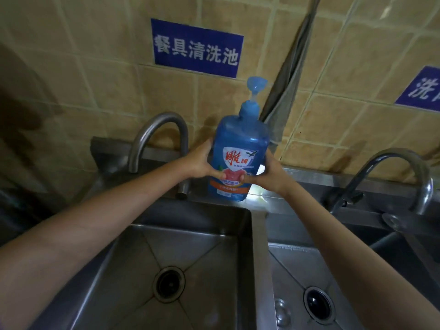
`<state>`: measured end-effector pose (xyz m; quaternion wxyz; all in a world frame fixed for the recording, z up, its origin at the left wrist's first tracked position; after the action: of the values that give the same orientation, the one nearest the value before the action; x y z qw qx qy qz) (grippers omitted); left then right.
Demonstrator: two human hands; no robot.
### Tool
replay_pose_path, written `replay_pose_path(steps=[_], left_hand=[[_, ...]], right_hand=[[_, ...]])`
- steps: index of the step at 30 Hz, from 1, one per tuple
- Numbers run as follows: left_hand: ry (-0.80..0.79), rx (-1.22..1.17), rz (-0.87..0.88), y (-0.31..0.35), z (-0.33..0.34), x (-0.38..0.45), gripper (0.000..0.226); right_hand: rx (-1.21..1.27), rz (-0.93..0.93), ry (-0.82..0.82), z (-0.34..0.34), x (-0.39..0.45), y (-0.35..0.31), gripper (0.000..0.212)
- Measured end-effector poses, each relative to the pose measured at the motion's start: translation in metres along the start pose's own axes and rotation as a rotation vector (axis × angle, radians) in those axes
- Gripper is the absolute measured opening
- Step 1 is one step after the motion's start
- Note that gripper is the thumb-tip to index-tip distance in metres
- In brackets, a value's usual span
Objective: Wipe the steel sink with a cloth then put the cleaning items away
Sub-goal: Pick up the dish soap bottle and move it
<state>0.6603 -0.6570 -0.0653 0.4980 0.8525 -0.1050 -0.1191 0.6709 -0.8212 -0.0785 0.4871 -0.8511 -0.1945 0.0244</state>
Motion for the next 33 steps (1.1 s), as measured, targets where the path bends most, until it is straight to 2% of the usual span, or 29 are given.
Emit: replay_pose_path(steps=[3,8,13,17,20,22,25,33], left_hand=[[0.062,-0.027,-0.051,-0.005,-0.012,-0.023,0.091],[0.149,0.001,-0.073,-0.005,-0.022,-0.067,0.103],[0.266,0.012,-0.124,-0.009,-0.030,-0.112,0.096],[0.361,0.041,-0.164,-0.013,-0.042,-0.152,0.100],[0.446,0.063,-0.204,-0.019,-0.054,-0.187,0.099],[0.489,0.049,-0.223,-0.023,-0.062,-0.210,0.099],[0.529,0.005,-0.236,-0.023,-0.073,-0.246,0.093],[0.741,0.076,-0.295,-0.027,-0.117,-0.356,0.098]], right_hand=[[0.003,-0.027,-0.033,0.012,-0.004,-0.017,0.111],[0.031,-0.089,-0.123,0.033,-0.011,-0.039,0.094],[0.061,-0.118,-0.209,0.057,-0.026,-0.063,0.094],[0.071,-0.146,-0.260,0.079,-0.034,-0.082,0.092],[0.064,-0.162,-0.330,0.104,-0.041,-0.102,0.097],[0.069,-0.182,-0.361,0.119,-0.048,-0.121,0.108],[0.100,-0.264,-0.438,0.146,-0.058,-0.152,0.116],[0.148,-0.380,-0.608,0.223,-0.080,-0.233,0.098]])
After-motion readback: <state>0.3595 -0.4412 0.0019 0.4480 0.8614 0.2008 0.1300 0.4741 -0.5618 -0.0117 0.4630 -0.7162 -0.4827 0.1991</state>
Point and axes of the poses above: each hand's wrist, its own x-axis towards the middle knuckle, its own z-axis out of the palm, y = z × x, the point moved 9 cm from there along x, towards the middle knuckle, and after that the axes turned 6 degrees about -z, right-handed, at the moved point
